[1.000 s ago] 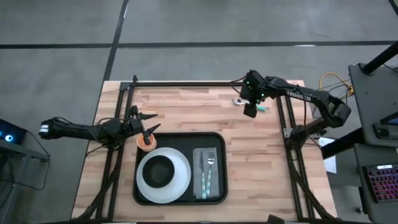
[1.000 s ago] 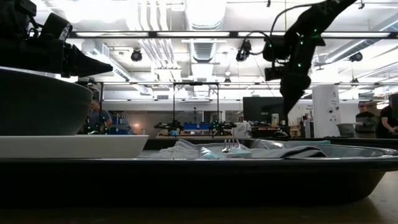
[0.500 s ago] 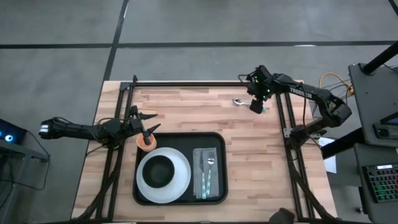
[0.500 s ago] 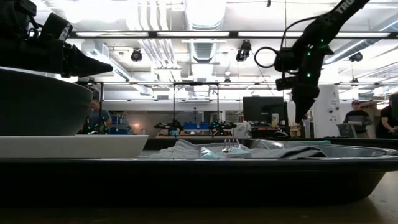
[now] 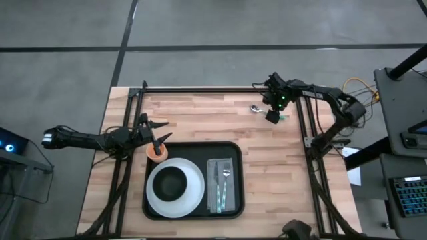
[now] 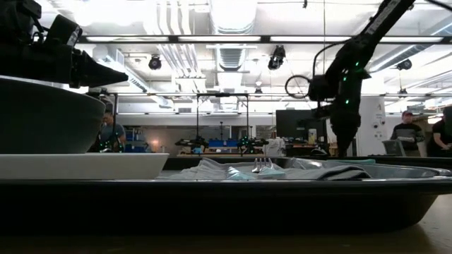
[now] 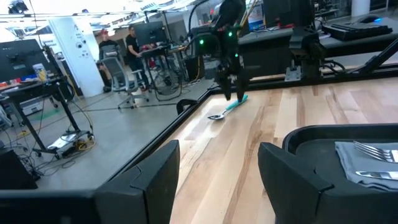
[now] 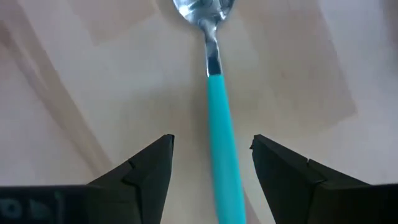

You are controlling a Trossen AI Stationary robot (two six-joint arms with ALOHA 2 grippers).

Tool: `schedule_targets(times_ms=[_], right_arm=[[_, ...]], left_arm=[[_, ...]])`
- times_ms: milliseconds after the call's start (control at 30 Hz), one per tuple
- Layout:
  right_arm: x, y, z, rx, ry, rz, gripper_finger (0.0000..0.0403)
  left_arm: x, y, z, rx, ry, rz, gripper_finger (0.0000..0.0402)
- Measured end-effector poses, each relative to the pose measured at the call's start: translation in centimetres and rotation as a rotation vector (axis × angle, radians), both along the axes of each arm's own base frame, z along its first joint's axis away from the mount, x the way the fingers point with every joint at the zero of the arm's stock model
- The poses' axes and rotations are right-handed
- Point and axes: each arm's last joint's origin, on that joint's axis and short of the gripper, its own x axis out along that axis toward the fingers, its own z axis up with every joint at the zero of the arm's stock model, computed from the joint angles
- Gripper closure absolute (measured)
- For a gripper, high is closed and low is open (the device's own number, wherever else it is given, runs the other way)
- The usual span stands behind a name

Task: Set up tray
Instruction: Put the green spoon on the gray napkin to the left of the green patterned fork

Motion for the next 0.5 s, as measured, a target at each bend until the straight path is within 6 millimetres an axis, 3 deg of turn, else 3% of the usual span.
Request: schedule_targets(times_ms=[167,500], right_arm=[[0.7,-1.1,-1.4,0.028,0.003,-0.001,0.0193],[1.9,-2.4,-2.2,0.088,0.042,-0.02,0.0207]], left_arm=[[0.0,0.0,0.0,0.0,0.001,0.0,0.0203],[0.0,0.0,0.0,0.0,0.002,0.0,0.0203]])
